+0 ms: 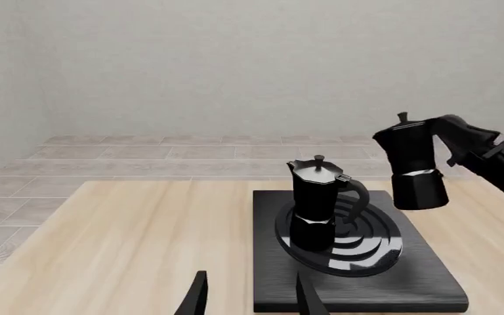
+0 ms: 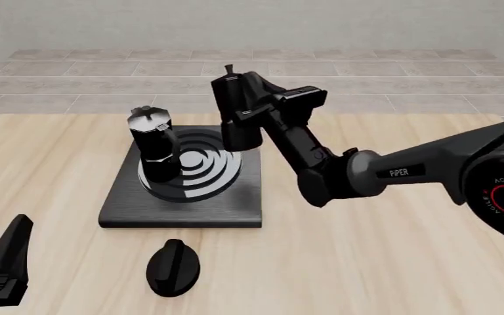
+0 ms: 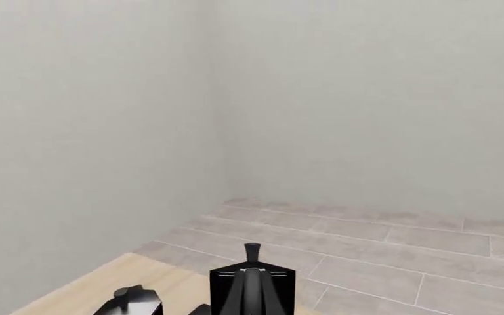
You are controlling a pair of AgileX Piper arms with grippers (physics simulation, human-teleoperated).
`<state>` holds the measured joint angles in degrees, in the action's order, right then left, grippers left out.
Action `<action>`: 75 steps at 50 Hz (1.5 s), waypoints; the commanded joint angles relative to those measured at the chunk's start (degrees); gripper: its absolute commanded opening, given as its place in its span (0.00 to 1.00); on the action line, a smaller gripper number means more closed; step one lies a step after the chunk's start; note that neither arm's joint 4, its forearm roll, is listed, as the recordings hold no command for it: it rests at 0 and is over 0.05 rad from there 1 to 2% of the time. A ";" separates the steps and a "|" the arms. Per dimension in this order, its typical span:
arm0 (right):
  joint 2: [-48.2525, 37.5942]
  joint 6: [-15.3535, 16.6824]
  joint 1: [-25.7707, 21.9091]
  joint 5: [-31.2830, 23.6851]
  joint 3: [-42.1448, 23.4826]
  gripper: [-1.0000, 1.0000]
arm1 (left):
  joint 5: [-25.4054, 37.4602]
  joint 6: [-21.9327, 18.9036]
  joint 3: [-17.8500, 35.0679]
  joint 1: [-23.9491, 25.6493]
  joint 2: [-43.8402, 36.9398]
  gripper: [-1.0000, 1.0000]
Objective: Put both moka pots on the stove.
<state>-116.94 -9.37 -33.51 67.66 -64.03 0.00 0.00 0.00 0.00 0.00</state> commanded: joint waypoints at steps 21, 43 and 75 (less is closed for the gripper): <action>-5.47 -5.67 -1.78 -0.37 -8.55 0.00 | 0.00 0.00 0.00 0.00 0.00 1.00; -9.68 -7.67 -2.08 -1.82 -12.67 0.00 | 0.00 0.00 0.00 0.00 0.00 1.00; -13.24 -7.70 -2.50 -3.72 -15.18 0.00 | 0.00 0.00 0.00 0.00 0.00 1.00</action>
<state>-130.28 -17.22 -35.63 64.28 -77.59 0.00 0.00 0.00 0.00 0.00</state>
